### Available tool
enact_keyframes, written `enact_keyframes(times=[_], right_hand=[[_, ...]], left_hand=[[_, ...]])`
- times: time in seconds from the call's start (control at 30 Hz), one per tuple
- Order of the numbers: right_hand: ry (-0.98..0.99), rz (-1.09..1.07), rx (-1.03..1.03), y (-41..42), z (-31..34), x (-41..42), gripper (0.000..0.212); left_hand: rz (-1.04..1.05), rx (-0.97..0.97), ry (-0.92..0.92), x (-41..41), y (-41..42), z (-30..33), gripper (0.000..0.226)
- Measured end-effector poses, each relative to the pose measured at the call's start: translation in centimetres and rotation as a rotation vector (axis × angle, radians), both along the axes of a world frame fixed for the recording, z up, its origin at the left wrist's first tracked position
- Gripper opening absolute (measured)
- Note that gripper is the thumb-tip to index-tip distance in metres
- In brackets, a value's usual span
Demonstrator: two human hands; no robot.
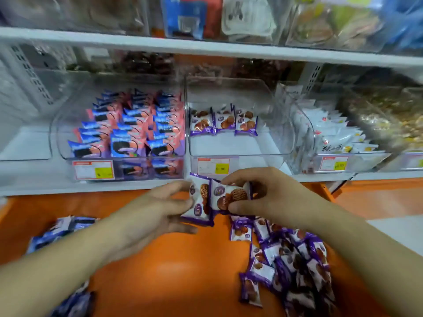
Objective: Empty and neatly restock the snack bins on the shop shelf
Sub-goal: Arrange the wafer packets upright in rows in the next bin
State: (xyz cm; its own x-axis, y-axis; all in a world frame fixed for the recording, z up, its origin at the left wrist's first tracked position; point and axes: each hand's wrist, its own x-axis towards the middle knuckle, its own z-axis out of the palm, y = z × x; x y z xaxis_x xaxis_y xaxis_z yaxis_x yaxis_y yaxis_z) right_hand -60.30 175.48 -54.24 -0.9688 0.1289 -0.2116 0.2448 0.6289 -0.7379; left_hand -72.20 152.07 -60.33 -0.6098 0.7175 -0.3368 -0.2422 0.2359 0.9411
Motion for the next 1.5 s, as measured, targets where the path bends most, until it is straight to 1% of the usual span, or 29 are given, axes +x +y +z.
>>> enact_keyframes(times=[0.07,0.17,0.2,0.27,0.33,0.4,0.47,0.53,0.63,0.67,0.77,0.9,0.97,1.03,1.1,1.27,1.33,1.4,1.43,1.5], right_hand=[[0.065,-0.012,0.006,-2.4,2.5,0.3,0.039],[0.126,-0.038,0.052,-5.7,5.0,0.4,0.042],[0.149,-0.055,0.054,-6.6,5.5,0.3,0.042],[0.191,-0.104,0.039,-8.1,6.0,-0.1,0.039],[0.223,-0.133,-0.034,-9.1,6.2,-0.7,0.029],[0.237,-0.15,-0.092,-9.3,6.3,-1.5,0.021],[0.284,-0.194,-0.103,-8.6,6.0,-2.8,0.021],[0.334,-0.272,-0.075,-7.0,5.3,-4.6,0.021],[0.356,-0.361,0.046,-3.6,3.5,-9.2,0.023],[0.35,-0.382,0.112,-2.3,2.7,-11.1,0.023],[0.266,-0.365,0.308,1.2,-0.1,-16.4,0.027],[0.225,-0.24,0.413,3.6,-3.4,-21.5,0.025],[0.212,-0.179,0.503,4.0,-4.6,-23.1,0.027],[0.244,-0.136,0.641,4.4,-5.6,-24.3,0.028],[0.278,-0.146,0.734,4.7,-6.2,-24.9,0.032],[0.264,-0.144,0.922,4.8,-6.9,-25.4,0.043],[0.251,-0.153,0.928,4.6,-6.7,-24.9,0.049],[0.228,-0.204,0.876,4.3,-5.8,-24.0,0.051],[0.242,-0.239,0.827,4.0,-5.1,-23.4,0.049],[0.347,-0.329,0.637,3.0,-3.1,-21.6,0.038]], left_hand=[[0.031,0.071,-0.011,0.7,-1.5,4.0,0.02],[0.037,0.111,0.091,1.3,-3.5,7.7,0.028],[0.058,0.108,0.129,1.1,-4.1,8.0,0.03],[0.119,0.084,0.19,0.8,-5.0,8.9,0.025],[0.166,0.053,0.231,0.1,-5.5,9.2,0.021],[0.192,0.053,0.264,-0.9,-5.8,9.3,0.026],[0.211,0.004,0.314,-2.0,-6.0,9.2,0.026],[0.242,-0.049,0.393,-3.3,-6.0,8.9,0.035],[0.251,-0.094,0.522,-5.2,-6.1,8.5,0.031],[0.253,-0.099,0.525,-5.7,-6.0,8.3,0.034],[0.263,-0.109,0.45,-6.9,-5.5,7.9,0.048],[0.256,-0.058,0.404,-7.7,-4.3,7.7,0.056],[0.257,-0.039,0.385,-7.8,-3.9,7.3,0.055],[0.264,-0.02,0.381,-8.0,-3.7,6.8,0.052],[0.274,-0.006,0.384,-8.2,-3.7,6.4,0.051],[0.279,-0.007,0.424,-8.2,-3.4,6.0,0.05],[0.282,-0.028,0.427,-7.9,-3.3,6.0,0.048],[0.289,-0.057,0.446,-7.6,-3.2,6.2,0.048],[0.292,-0.07,0.463,-7.5,-3.2,6.4,0.049],[0.289,-0.09,0.493,-7.1,-3.1,6.8,0.047]])
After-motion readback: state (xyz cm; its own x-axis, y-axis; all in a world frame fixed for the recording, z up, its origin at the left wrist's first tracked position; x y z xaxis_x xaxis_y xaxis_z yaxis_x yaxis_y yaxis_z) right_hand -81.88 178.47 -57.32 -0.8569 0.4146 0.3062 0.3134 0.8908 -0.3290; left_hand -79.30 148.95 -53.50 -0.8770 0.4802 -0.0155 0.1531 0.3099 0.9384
